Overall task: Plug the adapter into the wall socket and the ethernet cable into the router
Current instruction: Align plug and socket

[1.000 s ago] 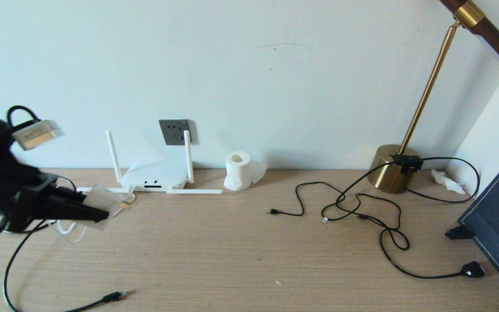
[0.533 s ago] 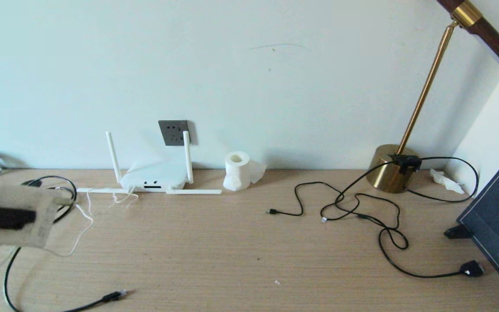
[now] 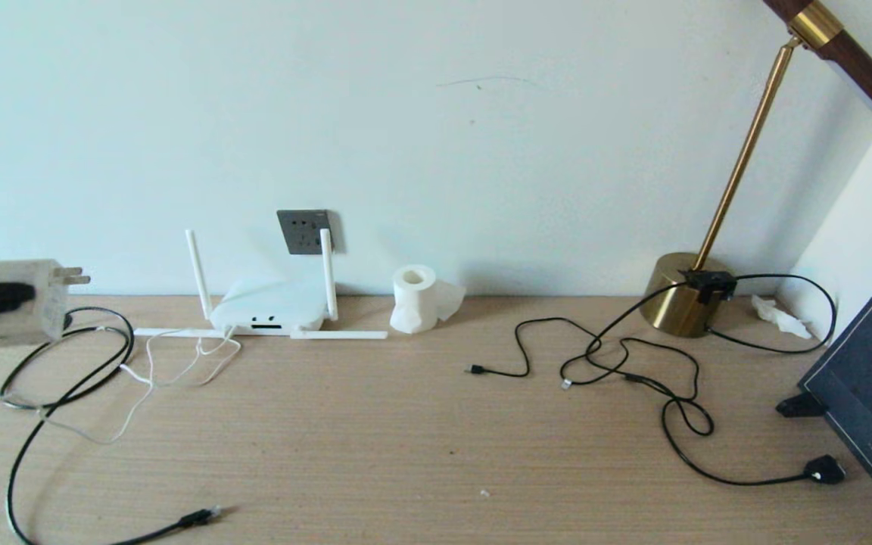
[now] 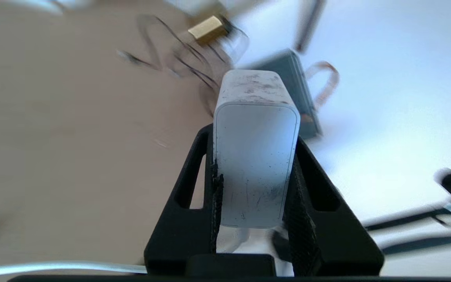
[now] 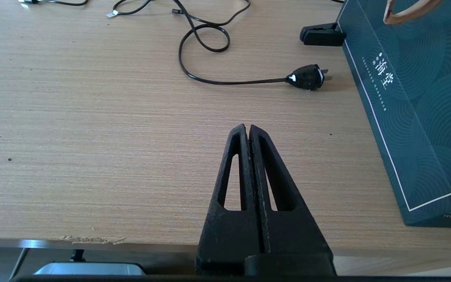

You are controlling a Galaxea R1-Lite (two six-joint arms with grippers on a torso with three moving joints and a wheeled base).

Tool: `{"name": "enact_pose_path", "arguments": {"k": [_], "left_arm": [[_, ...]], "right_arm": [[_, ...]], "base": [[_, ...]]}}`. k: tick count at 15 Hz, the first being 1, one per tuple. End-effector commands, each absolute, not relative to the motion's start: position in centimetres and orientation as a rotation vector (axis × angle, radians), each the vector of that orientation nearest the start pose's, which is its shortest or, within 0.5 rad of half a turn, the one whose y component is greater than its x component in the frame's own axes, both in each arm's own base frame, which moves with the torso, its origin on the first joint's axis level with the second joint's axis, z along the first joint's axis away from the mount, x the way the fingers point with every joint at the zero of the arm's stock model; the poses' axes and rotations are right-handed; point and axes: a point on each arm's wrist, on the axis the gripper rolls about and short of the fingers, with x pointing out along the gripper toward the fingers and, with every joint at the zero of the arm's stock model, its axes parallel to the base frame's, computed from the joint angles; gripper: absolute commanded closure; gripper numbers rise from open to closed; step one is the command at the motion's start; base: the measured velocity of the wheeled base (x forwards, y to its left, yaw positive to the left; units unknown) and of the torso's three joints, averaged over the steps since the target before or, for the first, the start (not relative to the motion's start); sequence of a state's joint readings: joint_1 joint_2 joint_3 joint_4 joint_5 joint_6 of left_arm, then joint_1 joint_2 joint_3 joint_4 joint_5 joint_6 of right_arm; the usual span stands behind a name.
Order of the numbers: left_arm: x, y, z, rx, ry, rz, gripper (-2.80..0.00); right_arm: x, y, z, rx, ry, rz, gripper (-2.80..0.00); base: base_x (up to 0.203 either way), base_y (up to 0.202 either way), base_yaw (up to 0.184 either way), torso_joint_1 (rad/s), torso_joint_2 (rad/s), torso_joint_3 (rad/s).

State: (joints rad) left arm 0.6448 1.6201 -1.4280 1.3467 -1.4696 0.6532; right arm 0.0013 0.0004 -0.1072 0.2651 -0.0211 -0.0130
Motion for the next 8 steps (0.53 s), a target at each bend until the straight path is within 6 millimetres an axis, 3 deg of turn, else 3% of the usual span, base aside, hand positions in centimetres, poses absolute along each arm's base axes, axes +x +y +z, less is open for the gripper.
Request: {"name": "enact_pose_path", "arguments": {"k": [1,5,8], "left_arm": [[19.3,13.5,25.0,-0.816,0.468,-0.764,0.00],[20.7,16.6,23.4,-0.923,0.438,-0.721,0.00],[21.0,17.2,23.1,-0.766,0.466,-0.679,0.00]], "right_arm": [[-3.3,-0.1,7.8,-0.016,0.161,-0.019,0.00],[-3.3,-0.1,7.8,-0.016,0.161,-0.019,0.00],[-3.3,-0.1,7.8,-0.016,0.161,-0.019,0.00]], "base": [[0.000,0.000,0.000,0.000,0.00,0.000],[0.000,0.000,0.000,0.000,0.00,0.000],[0.000,0.000,0.000,0.000,0.00,0.000]]}}
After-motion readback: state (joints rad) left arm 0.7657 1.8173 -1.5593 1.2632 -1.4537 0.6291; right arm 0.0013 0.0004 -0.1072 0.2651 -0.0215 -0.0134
